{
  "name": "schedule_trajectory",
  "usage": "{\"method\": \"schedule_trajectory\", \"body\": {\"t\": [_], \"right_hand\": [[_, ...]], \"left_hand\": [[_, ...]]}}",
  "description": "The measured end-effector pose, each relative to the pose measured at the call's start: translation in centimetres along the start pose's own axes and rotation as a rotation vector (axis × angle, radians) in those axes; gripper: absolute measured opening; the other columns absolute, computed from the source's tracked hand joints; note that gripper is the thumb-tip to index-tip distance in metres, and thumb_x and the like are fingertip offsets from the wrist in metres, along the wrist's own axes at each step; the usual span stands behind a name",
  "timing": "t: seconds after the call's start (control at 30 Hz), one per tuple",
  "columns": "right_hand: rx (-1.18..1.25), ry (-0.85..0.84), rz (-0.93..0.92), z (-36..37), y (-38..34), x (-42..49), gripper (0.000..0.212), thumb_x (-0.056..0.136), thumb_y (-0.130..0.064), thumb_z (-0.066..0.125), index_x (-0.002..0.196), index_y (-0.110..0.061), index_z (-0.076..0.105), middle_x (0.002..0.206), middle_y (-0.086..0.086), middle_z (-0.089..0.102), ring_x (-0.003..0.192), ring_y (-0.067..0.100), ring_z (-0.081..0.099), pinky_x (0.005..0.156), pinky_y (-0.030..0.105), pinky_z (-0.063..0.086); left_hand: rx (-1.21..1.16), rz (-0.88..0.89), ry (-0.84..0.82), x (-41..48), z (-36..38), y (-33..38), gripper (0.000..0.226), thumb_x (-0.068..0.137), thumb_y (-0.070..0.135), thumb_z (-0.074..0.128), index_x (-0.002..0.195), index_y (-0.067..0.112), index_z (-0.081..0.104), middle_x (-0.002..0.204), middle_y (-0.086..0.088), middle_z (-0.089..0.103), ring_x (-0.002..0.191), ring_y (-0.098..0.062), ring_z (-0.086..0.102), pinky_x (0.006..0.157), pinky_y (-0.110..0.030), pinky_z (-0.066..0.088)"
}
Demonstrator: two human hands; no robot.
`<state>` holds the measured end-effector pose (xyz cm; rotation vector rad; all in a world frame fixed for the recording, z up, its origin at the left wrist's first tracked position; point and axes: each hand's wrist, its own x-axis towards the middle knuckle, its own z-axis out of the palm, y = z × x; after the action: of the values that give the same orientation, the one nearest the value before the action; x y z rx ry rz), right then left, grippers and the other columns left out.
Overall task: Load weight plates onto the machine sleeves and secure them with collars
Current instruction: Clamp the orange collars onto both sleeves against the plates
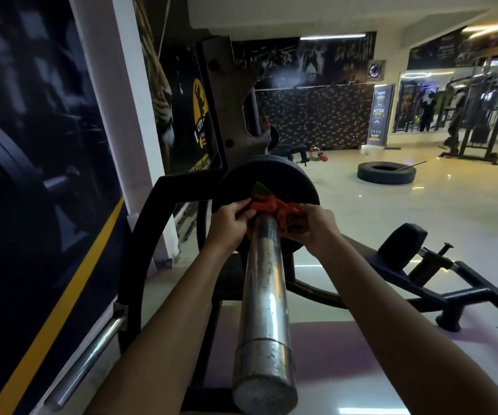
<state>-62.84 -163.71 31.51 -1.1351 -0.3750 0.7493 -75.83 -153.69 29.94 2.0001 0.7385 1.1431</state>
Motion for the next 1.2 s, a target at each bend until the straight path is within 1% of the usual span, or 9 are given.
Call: {"method": "schedule_trajectory", "body": {"t": [0.13,0.23,0.33,0.43,0.53,0.73,0.93,1.07,1.2], "right_hand": [[-0.033,-0.038,-0.16,-1.0,0.9,-0.3,0.023,0.09,-0.014,0.057,0.104,0.001,0.05,0.098,0.023,0.059,0.087,0.035,0.066,0.071,0.047,0.058],[-0.499,0.09,-0.664,-1.8,2.6,-1.3,0.008,0.089,-0.013,0.059,0.094,-0.007,0.061,0.098,0.01,0.055,0.088,0.027,0.063,0.078,0.031,0.054],[-0.93,0.016,-0.895,-2.9,4.4,-1.8,0.047,0.081,-0.007,0.065,0.125,-0.002,0.048,0.125,0.016,0.045,0.119,0.033,0.044,0.102,0.039,0.039],[-1.241,0.094,-0.939,-2.7,5.9,-2.0,0.089,0.07,-0.033,0.076,0.137,0.002,0.03,0.141,0.023,0.033,0.133,0.036,0.025,0.111,0.047,0.02],[-1.235,0.213,-0.952,-1.3,6.2,-2.4,0.085,0.073,-0.038,0.07,0.134,0.007,0.031,0.138,0.028,0.035,0.132,0.04,0.027,0.11,0.045,0.016],[-1.201,0.294,-1.023,-1.2,6.2,-2.3,0.069,0.075,-0.037,0.067,0.122,0.01,0.047,0.117,0.029,0.053,0.109,0.043,0.048,0.096,0.048,0.035],[-1.087,0.303,-0.973,-0.6,7.3,-2.2,0.048,0.079,-0.019,0.064,0.112,0.013,0.052,0.1,0.033,0.055,0.096,0.048,0.051,0.087,0.05,0.036],[-1.051,0.291,-1.0,-0.5,7.2,-2.5,0.058,0.079,-0.036,0.045,0.106,0.014,0.056,0.094,0.033,0.057,0.091,0.047,0.053,0.084,0.048,0.039],[-1.04,0.306,-1.04,-0.5,7.3,-2.6,0.047,0.078,-0.029,0.051,0.091,0.015,0.059,0.081,0.033,0.059,0.079,0.048,0.057,0.077,0.051,0.044]], "left_hand": [[0.102,0.061,-0.023,0.2,-0.5,0.4,0.036,0.086,0.017,0.062,0.121,0.01,0.058,0.122,-0.01,0.061,0.114,-0.018,0.053,0.08,0.0,0.029],[0.181,0.109,-0.022,0.4,-0.8,0.8,0.035,0.085,0.017,0.062,0.119,0.008,0.059,0.12,-0.012,0.062,0.113,-0.022,0.054,0.079,-0.005,0.029],[0.178,0.092,-0.033,0.3,-0.9,0.9,0.035,0.086,0.018,0.062,0.12,0.01,0.058,0.121,-0.01,0.062,0.114,-0.021,0.054,0.078,-0.005,0.029],[0.173,0.104,-0.027,0.1,-1.0,0.9,0.036,0.087,0.019,0.061,0.122,0.01,0.057,0.123,-0.01,0.06,0.116,-0.02,0.052,0.079,-0.004,0.028],[0.259,0.166,-0.023,-0.3,-1.0,1.0,0.038,0.088,0.022,0.059,0.123,0.009,0.056,0.124,-0.011,0.057,0.117,-0.023,0.049,0.083,-0.007,0.027],[0.521,0.426,-0.003,0.5,-1.7,0.6,0.063,0.087,0.032,0.058,0.141,0.012,0.031,0.151,-0.009,0.026,0.139,-0.026,0.018,0.111,-0.037,0.016],[0.587,0.485,-0.027,1.2,-2.0,-0.5,0.077,0.088,0.042,0.052,0.146,0.015,0.009,0.156,-0.006,0.005,0.142,-0.018,-0.003,0.113,-0.037,0.003],[0.658,0.509,-0.075,1.8,-2.3,-1.0,0.076,0.09,0.047,0.043,0.146,0.016,0.001,0.156,-0.003,-0.004,0.137,-0.009,-0.014,0.113,-0.036,-0.003],[0.587,0.5,-0.087,1.4,-1.5,-1.3,0.07,0.093,0.044,0.037,0.146,0.016,0.0,0.156,-0.004,-0.005,0.139,-0.011,-0.014,0.115,-0.038,-0.001]]}}
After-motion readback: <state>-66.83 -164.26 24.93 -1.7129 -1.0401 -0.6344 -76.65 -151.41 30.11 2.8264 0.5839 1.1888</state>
